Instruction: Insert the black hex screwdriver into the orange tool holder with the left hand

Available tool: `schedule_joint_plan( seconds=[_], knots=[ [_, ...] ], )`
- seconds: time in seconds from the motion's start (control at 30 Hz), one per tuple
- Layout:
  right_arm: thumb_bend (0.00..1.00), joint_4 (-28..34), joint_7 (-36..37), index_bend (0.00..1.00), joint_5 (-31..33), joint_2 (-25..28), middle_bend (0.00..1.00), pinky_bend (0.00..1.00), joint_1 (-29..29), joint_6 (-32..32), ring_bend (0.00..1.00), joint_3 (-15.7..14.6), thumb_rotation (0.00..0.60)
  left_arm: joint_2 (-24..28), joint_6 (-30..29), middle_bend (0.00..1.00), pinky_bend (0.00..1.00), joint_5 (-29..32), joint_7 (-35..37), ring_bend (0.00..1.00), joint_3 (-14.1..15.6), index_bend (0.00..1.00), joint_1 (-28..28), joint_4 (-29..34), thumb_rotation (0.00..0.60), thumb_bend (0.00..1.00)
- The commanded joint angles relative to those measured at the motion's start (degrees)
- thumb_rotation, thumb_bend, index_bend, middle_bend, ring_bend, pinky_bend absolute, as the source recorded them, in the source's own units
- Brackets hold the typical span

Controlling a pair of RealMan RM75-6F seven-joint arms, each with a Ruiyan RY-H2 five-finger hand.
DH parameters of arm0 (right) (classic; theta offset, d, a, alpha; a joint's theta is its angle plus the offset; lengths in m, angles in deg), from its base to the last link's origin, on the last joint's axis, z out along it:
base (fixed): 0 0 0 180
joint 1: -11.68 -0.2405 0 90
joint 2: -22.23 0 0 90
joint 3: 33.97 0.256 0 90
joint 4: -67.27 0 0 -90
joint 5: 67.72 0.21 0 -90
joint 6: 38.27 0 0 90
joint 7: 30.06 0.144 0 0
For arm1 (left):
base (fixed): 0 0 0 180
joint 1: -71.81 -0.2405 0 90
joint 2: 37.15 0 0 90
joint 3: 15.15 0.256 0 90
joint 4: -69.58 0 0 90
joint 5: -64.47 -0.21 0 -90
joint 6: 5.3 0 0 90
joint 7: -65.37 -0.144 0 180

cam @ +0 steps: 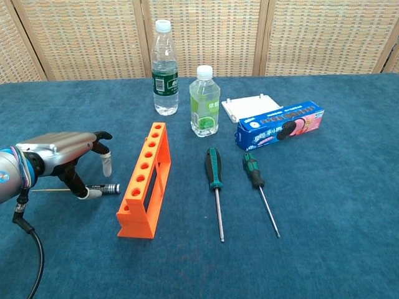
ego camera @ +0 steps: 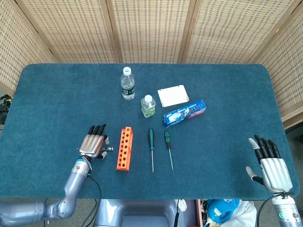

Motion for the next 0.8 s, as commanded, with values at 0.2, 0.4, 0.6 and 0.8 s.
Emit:
schedule_joint_plan(
  seconds=[0.2, 0.4, 0.6, 0.8],
  knots=[
    [0.28, -0.1, 0.1, 0.00, 0.0, 0.0, 0.00, 0.00, 0.0, -0.1, 0.00, 0.0, 0.600, -1.2, 0.2, 0.00, 0.00, 1.0, 0.5, 0.00, -0.1, 0.46, 0.7, -1.6, 0.600, 0.29],
    [0.28, -0.1, 0.3, 0.00, 0.0, 0.1, 0.00, 0.00, 0.0, -0.1, 0.00, 0.0, 0.600, -3.0, 0.5, 0.00, 0.00, 1.6, 0.6, 0.00, -0.1, 0.46, 1.5, -3.3, 0.600, 0.29],
    [0.28, -0.1, 0.6, 0.00, 0.0, 0.1, 0.00, 0.00, 0.0, 0.0, 0.00, 0.0, 0.600, -3.9, 0.4, 0.00, 0.00, 1.7, 0.9, 0.00, -0.1, 0.47, 1.9, -4.2, 0.600, 0.29],
    [0.28, -0.2, 0.7, 0.00, -0.1, 0.1, 0.00, 0.00, 0.0, 0.1, 0.00, 0.0, 0.600, -4.5, 0.0, 0.02, 0.00, 1.1, 1.1, 0.00, 0.2, 0.56, 2.1, -4.9, 0.600, 0.32]
  ],
)
